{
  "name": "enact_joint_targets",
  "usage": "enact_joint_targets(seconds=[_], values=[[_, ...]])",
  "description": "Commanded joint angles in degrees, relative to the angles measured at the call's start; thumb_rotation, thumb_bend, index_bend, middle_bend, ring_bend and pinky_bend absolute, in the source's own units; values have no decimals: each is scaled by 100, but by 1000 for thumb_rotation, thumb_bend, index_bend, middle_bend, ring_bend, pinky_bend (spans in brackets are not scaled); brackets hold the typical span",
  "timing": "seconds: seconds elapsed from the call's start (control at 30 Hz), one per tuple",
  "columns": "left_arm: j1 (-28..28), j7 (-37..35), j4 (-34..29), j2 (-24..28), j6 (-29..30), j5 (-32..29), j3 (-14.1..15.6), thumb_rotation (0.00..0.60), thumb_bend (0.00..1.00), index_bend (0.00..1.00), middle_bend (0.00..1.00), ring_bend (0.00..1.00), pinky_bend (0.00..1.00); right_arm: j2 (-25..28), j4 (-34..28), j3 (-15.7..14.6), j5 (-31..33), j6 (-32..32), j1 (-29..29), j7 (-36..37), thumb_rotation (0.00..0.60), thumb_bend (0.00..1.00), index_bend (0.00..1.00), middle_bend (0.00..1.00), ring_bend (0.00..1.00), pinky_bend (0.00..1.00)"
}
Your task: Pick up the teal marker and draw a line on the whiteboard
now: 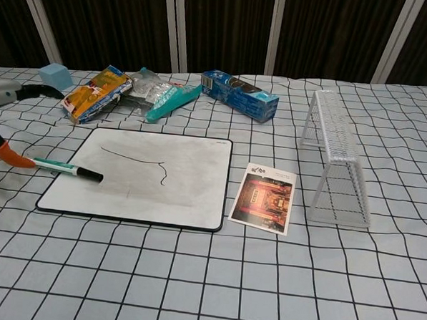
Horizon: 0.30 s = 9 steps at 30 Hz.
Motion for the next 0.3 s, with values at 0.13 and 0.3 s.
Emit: enact_joint_targets(seconds=[0.13,0.3], values=[[1268,-917,-913,1054,1653,1473,667,600,182,25,0,0,0,-18,40,-24,-52,41,-15,-99,600,299,0,0,0,0],[1892,-1287,-646,1374,2431,2219,1162,600,167,15,0,0,0,-54,36,-32,-76,32,2,-230,600,299,0,0,0,0]])
